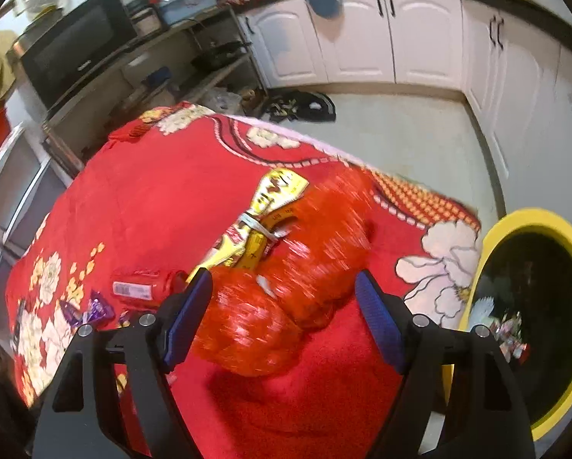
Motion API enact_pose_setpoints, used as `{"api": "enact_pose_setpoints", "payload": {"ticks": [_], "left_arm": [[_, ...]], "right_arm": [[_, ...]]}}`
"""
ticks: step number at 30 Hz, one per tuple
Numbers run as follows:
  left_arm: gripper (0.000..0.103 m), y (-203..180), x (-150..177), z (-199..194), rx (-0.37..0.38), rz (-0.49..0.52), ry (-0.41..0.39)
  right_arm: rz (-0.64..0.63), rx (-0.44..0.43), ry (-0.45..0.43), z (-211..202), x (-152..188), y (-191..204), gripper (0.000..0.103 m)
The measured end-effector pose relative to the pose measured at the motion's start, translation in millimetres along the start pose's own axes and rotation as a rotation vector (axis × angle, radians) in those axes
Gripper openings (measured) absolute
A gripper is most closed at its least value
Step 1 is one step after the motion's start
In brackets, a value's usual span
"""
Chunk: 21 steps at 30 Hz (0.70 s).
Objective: Collect trash
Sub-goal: 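Grasp the dark chocolate bar with the left tool while the right tool grasps the red plastic bag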
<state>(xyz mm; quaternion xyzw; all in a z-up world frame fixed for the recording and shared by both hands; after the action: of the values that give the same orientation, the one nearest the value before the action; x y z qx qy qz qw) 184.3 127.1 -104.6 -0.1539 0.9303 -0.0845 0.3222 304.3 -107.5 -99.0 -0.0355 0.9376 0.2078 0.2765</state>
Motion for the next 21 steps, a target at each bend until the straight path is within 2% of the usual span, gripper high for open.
{"api": "enact_pose_setpoints", "payload": {"ticks": [3,5,7,10,13,21], "left_arm": [[0.047,2,3,2,-0.014,0.014,-0.009],[0.043,4,4,2,-0.018,0.012,-0.01],[0.034,7,5,1,-0.023,0.006,-0.012],[0.029,12,5,1,-0.016,-0.005,-0.011],[0.023,14,5,0,-0.016,-0.003,-0.01],[0.015,16,7,-1,-0.009,0.012,-0.006]], "right_arm": [[0.046,-0.023,0.046,12,5,-9,0.071],[0.058,-0.041,0.065,17,10,-14,0.063],[0.054,-0.051,0.06,15,13,-17,0.049],[0.056,-0.081,0.063,11,17,-19,0.039],[0.072,-0.098,0.064,6,22,-24,0.037],[0.014,-0.098,0.055,-12,40,-26,0.035]]}}
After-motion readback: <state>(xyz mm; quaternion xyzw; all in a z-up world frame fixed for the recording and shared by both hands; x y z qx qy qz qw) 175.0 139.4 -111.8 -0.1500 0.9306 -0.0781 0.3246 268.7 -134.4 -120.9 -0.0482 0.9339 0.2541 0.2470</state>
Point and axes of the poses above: each gripper's, at about its wrist camera, not at the fingertips, and z roughly the way its jaws point, y to its left, x to its underside, the point moved 1 cm from there along z, roughly the way its jaws point, and after that the axes turned 4 degrees about -x, right-handed, at the moved point
